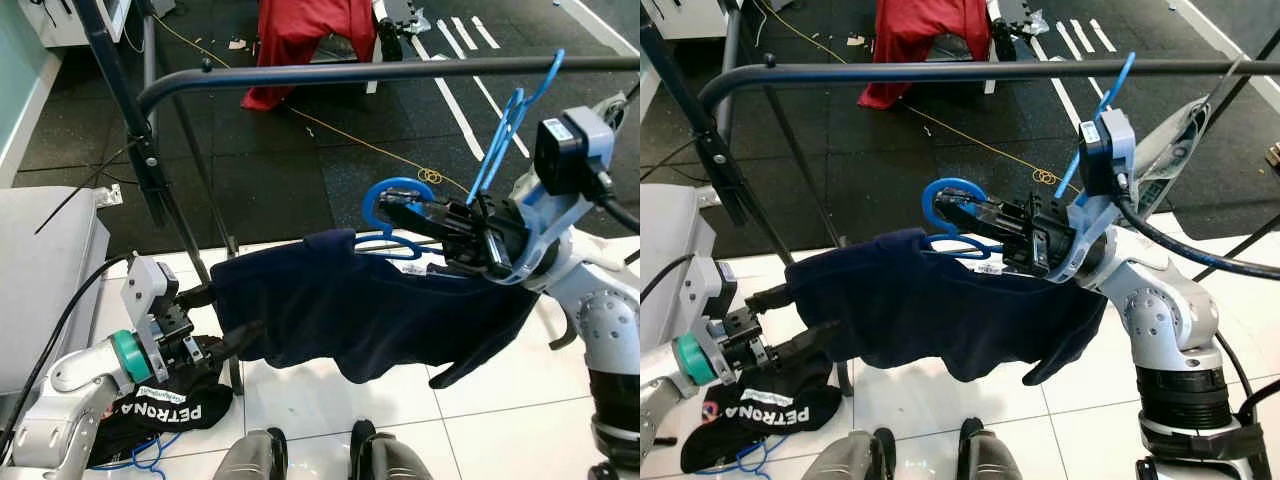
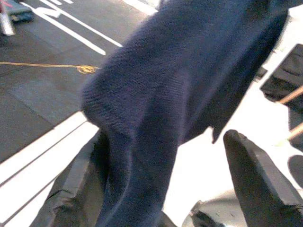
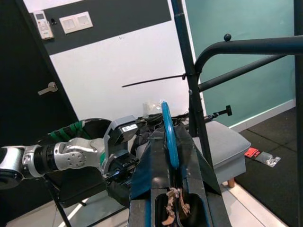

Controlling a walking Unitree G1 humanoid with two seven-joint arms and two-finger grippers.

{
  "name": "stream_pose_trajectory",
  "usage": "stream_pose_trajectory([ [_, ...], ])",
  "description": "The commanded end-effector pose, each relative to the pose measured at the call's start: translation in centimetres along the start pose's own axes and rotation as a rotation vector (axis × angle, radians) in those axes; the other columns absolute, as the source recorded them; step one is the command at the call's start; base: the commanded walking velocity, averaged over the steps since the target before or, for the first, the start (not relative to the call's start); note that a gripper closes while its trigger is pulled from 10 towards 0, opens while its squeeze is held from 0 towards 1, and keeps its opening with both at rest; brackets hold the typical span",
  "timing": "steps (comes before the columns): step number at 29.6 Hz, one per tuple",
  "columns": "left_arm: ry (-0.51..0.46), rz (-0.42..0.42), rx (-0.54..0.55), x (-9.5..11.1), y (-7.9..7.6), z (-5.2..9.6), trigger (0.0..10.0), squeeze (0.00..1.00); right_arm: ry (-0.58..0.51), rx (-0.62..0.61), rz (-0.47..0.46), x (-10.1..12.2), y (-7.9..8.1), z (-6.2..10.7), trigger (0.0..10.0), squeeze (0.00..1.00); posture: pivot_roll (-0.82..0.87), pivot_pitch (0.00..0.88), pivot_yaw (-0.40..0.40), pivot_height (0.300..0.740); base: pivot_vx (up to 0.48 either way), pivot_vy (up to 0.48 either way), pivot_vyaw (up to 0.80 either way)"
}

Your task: Hang hanger

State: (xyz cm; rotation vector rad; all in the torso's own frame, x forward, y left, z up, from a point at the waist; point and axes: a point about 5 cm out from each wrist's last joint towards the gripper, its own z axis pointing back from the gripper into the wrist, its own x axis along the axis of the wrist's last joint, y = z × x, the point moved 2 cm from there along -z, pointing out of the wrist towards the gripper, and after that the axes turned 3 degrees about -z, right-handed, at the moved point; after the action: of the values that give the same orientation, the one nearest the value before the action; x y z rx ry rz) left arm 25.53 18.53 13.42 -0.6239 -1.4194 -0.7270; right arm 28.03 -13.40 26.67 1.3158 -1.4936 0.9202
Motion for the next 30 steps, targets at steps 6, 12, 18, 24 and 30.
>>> stream_pose_trajectory([
  [6,-0.049,0.037,0.031,-0.3,-0.5,-0.8,10.0,1.0,-0.026,0.072,-0.011,0.4,0.7,-1.0,0.0,0.0,-0.02,0.162,0.004,0.74,0.0,0.0,0.0],
  [12,-0.052,0.026,0.056,-0.4,-0.1,-1.0,10.0,1.0,-0.025,0.076,-0.011,0.4,0.8,-1.0,0.0,0.0,-0.03,0.16,0.003,0.74,0.0,0.0,0.0],
  [18,-0.035,-0.053,0.216,-0.2,2.7,1.5,10.0,1.0,-0.019,0.074,-0.015,0.4,0.9,-0.9,0.0,0.0,-0.04,0.161,0.006,0.74,0.0,0.0,0.0],
  [24,0.003,-0.11,0.216,0.1,3.6,2.9,10.0,0.45,-0.015,0.073,-0.017,0.4,0.9,-0.8,0.0,0.0,-0.04,0.163,0.006,0.74,0.0,0.0,0.0],
  [30,0.065,-0.141,0.136,-0.2,3.0,3.4,10.0,0.0,-0.013,0.074,-0.018,0.4,0.8,-0.8,0.0,0.0,-0.04,0.163,0.006,0.74,0.0,0.0,0.0],
])
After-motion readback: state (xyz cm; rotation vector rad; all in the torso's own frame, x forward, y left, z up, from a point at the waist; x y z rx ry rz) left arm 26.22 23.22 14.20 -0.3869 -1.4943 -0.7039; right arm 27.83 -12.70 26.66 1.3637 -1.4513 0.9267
